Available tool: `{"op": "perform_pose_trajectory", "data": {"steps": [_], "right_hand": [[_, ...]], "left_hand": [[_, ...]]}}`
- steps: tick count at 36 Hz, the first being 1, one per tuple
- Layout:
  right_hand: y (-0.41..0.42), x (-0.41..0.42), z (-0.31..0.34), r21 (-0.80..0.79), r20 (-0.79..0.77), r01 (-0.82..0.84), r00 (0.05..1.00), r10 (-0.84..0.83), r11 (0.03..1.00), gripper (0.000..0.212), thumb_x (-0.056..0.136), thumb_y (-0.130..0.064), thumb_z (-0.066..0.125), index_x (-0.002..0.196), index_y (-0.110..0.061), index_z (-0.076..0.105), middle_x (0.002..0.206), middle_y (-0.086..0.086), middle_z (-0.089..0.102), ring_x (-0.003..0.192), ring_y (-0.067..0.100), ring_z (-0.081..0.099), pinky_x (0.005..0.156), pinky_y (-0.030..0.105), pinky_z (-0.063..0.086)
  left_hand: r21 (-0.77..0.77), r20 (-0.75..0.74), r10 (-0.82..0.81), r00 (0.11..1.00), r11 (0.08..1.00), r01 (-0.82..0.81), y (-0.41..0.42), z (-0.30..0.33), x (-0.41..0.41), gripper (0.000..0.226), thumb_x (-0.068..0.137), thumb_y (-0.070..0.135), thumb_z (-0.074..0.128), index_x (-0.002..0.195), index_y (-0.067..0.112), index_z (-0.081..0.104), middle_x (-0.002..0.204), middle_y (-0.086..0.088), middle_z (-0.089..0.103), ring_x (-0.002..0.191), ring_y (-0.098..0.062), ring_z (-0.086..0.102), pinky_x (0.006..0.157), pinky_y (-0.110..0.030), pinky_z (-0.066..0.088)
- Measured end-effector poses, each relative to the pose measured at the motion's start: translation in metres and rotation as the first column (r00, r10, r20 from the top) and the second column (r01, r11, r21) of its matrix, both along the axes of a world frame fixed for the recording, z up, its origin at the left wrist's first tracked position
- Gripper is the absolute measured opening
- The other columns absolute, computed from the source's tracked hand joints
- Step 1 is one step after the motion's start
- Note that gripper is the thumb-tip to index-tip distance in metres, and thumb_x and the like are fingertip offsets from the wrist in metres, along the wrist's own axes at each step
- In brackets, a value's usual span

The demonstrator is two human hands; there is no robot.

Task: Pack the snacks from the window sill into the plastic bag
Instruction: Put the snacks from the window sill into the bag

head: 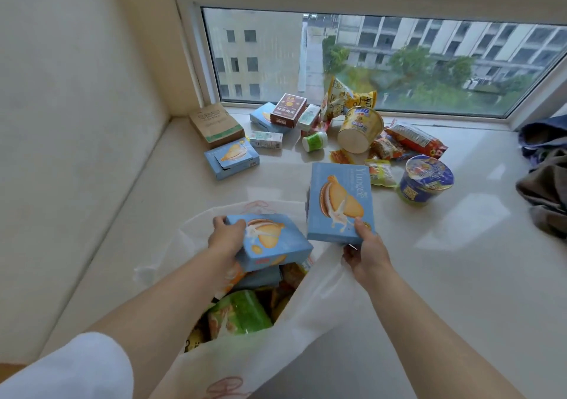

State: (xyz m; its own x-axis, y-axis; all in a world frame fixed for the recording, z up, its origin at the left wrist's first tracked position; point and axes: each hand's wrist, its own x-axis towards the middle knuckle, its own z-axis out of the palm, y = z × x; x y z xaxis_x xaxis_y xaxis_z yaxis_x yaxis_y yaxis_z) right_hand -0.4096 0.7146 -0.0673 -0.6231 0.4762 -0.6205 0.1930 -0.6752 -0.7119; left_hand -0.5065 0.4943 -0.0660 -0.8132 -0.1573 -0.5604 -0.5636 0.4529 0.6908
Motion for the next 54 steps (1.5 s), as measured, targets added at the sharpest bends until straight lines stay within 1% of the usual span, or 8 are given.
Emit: {"op": "perform_pose_trajectory", "data": {"steps": [9, 12, 15, 23, 27, 33, 40, 54], "right_hand": [[-0.008, 0.001, 0.005, 0.051, 0.003, -0.03, 1.0, 0.03, 0.998, 0.022, 0.093, -0.023, 0.057, 0.113, -0.016, 0.05, 0.096, 0.003, 0.061, 0.081, 0.016, 0.059, 0.061, 0.026, 0.046], [-0.003, 0.0, 0.006, 0.074, 0.028, -0.017, 0.999, 0.015, 0.997, 0.014, 0.093, -0.023, 0.059, 0.103, -0.017, 0.052, 0.101, 0.006, 0.061, 0.083, 0.017, 0.06, 0.062, 0.027, 0.048], [0.001, 0.0, 0.002, 0.064, 0.075, 0.032, 0.997, -0.037, 0.997, 0.021, 0.092, -0.024, 0.061, 0.107, -0.013, 0.051, 0.111, 0.012, 0.059, 0.083, 0.019, 0.06, 0.059, 0.028, 0.048], [-0.009, 0.002, 0.002, 0.045, 0.112, -0.014, 0.994, 0.009, 0.999, 0.023, 0.091, -0.025, 0.062, 0.107, -0.013, 0.05, 0.106, 0.01, 0.059, 0.082, 0.019, 0.059, 0.063, 0.031, 0.05], [-0.013, 0.0, 0.007, 0.112, 0.164, -0.096, 0.983, 0.077, 0.989, 0.028, 0.091, -0.029, 0.062, 0.109, -0.013, 0.049, 0.101, 0.009, 0.058, 0.083, 0.019, 0.059, 0.063, 0.029, 0.051], [-0.016, 0.002, 0.004, 0.292, 0.212, -0.164, 0.972, 0.104, 0.942, 0.032, 0.091, -0.034, 0.06, 0.11, -0.011, 0.048, 0.105, 0.011, 0.058, 0.092, 0.026, 0.059, 0.085, 0.043, 0.052], [-0.048, -0.012, 0.019, 0.377, 0.104, -0.19, 0.981, 0.163, 0.907, 0.028, 0.093, -0.036, 0.056, 0.109, -0.014, 0.048, 0.095, 0.001, 0.057, 0.088, 0.018, 0.055, 0.077, 0.03, 0.043], [-0.101, -0.019, 0.022, 0.424, 0.231, -0.554, 0.831, 0.505, 0.717, 0.024, 0.091, -0.028, 0.062, 0.095, -0.009, 0.048, 0.082, 0.002, 0.054, 0.066, 0.01, 0.05, 0.055, 0.02, 0.039]], "left_hand": [[0.039, -0.168, 0.176, 0.97, 0.984, -0.172, 0.083, -0.006, 0.031, 0.057, 0.096, 0.03, 0.047, 0.145, 0.014, 0.022, 0.14, -0.018, 0.036, 0.122, -0.036, 0.044, 0.092, -0.039, 0.04], [-0.229, -0.18, -0.135, 0.974, 0.969, 0.092, 0.096, -0.013, 0.034, 0.057, 0.096, 0.044, 0.04, 0.14, 0.009, 0.027, 0.145, -0.015, 0.026, 0.129, -0.033, 0.035, 0.099, -0.044, 0.039], [-0.478, -0.113, -0.522, 0.845, 0.774, 0.415, 0.091, -0.023, 0.032, 0.065, 0.095, 0.058, 0.028, 0.141, 0.013, 0.03, 0.149, -0.01, 0.027, 0.138, -0.028, 0.024, 0.106, -0.045, 0.034], [-0.713, 0.165, -0.69, 0.705, 0.41, 0.569, 0.055, -0.019, 0.0, 0.066, 0.09, 0.068, 0.024, 0.136, 0.024, 0.043, 0.141, -0.005, 0.047, 0.132, -0.024, 0.037, 0.11, -0.046, 0.022], [-0.722, 0.13, -0.678, 0.723, 0.435, 0.538, 0.059, -0.014, 0.005, 0.063, 0.087, 0.068, 0.037, 0.124, 0.02, 0.055, 0.127, -0.002, 0.058, 0.119, -0.021, 0.049, 0.108, -0.044, 0.03], [-0.802, -0.366, -0.758, 0.54, 0.551, 0.231, 0.006, -0.017, 0.014, 0.021, 0.083, 0.034, 0.066, 0.1, 0.024, 0.074, 0.13, -0.004, 0.055, 0.117, -0.03, 0.048, 0.093, -0.045, 0.039], [-0.589, 0.091, -0.344, 0.935, 0.738, 0.329, -0.058, -0.022, 0.003, 0.058, 0.097, 0.055, 0.015, 0.138, 0.029, 0.046, 0.159, 0.001, 0.004, 0.143, -0.034, 0.005, 0.11, -0.066, 0.011], [-0.647, -0.083, -0.547, 0.833, 0.665, 0.373, -0.1, -0.011, -0.001, 0.044, 0.089, 0.016, 0.048, 0.131, 0.009, 0.036, 0.133, -0.008, 0.037, 0.1, -0.033, 0.056, 0.076, -0.034, 0.044]]}}
